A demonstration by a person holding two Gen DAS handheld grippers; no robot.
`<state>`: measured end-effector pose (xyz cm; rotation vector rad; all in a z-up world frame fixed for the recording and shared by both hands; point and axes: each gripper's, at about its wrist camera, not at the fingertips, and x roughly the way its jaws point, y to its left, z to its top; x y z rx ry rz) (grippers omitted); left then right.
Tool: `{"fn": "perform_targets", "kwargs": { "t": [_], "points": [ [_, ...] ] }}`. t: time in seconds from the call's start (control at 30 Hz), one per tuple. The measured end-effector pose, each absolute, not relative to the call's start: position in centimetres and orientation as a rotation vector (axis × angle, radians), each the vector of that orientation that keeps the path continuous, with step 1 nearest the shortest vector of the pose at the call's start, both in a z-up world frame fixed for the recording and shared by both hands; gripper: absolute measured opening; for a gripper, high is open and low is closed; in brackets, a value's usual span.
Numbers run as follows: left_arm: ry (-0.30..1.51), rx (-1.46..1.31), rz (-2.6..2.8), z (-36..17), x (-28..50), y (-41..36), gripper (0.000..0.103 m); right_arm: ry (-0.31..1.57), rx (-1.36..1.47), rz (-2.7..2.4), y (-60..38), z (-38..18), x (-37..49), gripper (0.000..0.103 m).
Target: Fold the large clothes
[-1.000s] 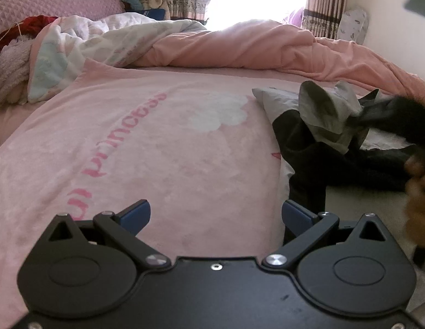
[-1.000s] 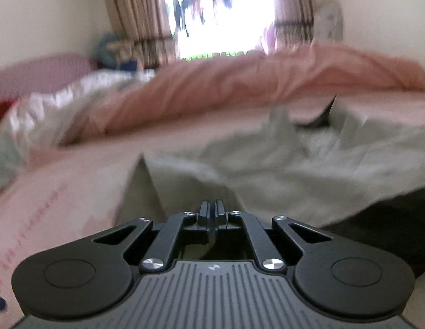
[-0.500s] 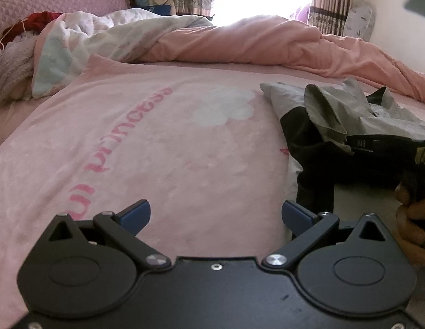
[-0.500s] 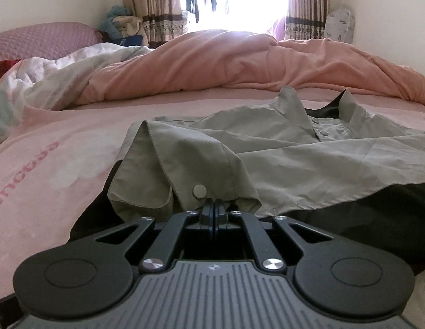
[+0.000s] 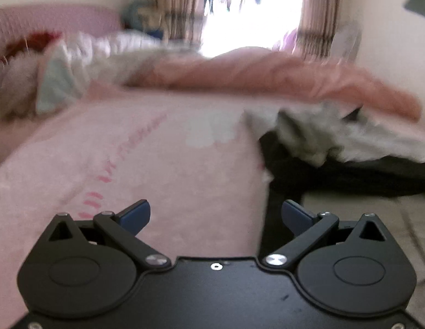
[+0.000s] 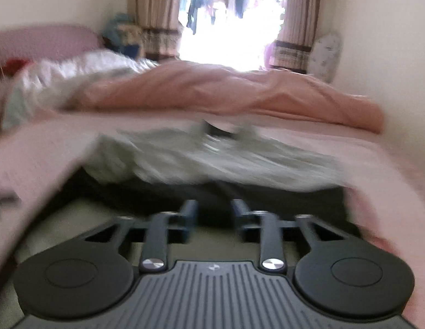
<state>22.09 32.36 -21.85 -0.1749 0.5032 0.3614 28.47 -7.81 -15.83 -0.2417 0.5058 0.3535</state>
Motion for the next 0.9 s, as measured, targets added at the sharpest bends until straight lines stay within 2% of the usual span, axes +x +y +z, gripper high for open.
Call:
{"fn": "perform_targets", "kwargs": {
  "t": [0.03, 0.07, 0.17, 0.33, 0.57, 0.7, 0.73, 0.8, 0.87, 0.9],
  "points": [
    [0.513, -0.167, 0.328, -21.7, 21.1, 31.8, 0.103, 0.532, -0.289, 0.356, -10.4, -16.0, 27.8, 0.091],
    [0.556, -0.155, 0.300, -21.8, 20.6, 31.3, 0.103, 0.549, -0.318, 0.345, -12.8, -16.4, 27.1, 0.094],
    [0.683, -0.096, 0.289, -22.9, 20.0, 29.5, 0.103, 0.601, -0.319, 0.207, -18.4, -18.4, 26.4, 0.092],
    [0.829, -0.034, 0.359, -24.5, 21.0, 26.5, 0.103, 0.778, -0.124, 0.178, -23.8, -22.1, 28.2, 0.084],
    [0.804, 0.041, 0.406, -24.5, 20.7, 23.6, 0.103, 0.808, -0.104, 0.293, -23.6, -24.8, 29.5, 0.086],
    [0.846, 0.022, 0.421, -25.8, 20.6, 23.6, 0.103, 0.765, -0.115, 0.282, -23.4, -24.9, 29.0, 0.067],
    [0.839, 0.007, 0.422, -25.8, 20.4, 23.8, 0.103, 0.750, -0.119, 0.272, -23.5, -24.9, 28.9, 0.055],
    [0.838, -0.026, 0.417, -25.7, 20.1, 24.1, 0.103, 0.719, -0.105, 0.235, -24.0, -25.0, 28.8, 0.037],
    [0.845, -0.061, 0.402, -25.8, 20.0, 24.3, 0.103, 0.724, -0.065, 0.239, -24.7, -25.0, 29.2, 0.037],
    [0.848, -0.082, 0.398, -25.9, 19.9, 24.5, 0.103, 0.731, -0.062, 0.249, -24.9, -25.0, 29.4, 0.045]
  ]
}}
